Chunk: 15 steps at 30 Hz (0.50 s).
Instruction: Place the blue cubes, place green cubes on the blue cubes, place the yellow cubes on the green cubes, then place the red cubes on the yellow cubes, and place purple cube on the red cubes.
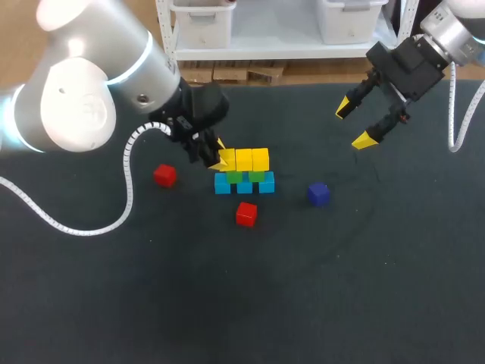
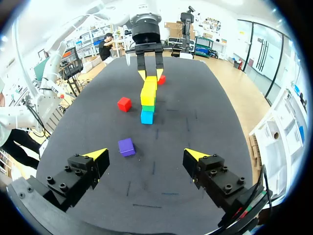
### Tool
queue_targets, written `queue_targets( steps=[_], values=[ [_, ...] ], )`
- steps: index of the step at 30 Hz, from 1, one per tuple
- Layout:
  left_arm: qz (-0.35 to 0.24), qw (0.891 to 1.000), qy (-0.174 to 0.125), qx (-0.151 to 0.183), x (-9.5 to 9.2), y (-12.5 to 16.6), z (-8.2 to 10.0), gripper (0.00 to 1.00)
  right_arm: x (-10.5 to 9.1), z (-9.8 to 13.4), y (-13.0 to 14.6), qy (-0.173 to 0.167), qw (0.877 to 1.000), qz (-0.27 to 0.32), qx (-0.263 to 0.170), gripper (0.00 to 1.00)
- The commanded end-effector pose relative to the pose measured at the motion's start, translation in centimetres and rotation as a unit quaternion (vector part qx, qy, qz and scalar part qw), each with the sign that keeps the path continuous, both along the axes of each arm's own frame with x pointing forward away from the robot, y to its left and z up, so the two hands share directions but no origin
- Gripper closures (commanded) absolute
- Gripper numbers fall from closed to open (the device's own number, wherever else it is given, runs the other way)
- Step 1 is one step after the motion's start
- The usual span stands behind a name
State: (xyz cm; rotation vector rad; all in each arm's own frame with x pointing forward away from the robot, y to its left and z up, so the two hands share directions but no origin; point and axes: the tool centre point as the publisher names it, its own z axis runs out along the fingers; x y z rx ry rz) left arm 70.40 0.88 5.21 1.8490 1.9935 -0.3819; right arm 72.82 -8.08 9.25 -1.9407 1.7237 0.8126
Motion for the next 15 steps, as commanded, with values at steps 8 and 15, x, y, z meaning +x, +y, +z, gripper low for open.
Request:
queue_targets(
  steps=[8, 15],
  values=[
    [-0.002, 1.0, 0.005, 0.001, 0.4, -0.13, -0.3, 1.0, 0.06, -0.03, -0.02, 0.0, 1.0, 0.001, 0.001, 0.0],
    [-0.002, 1.0, 0.007, 0.004, 0.61, -0.05, -0.26, 0.54, 0.06, -0.03, -0.02, 0.0, 1.0, 0.001, 0.001, 0.0]
  ],
)
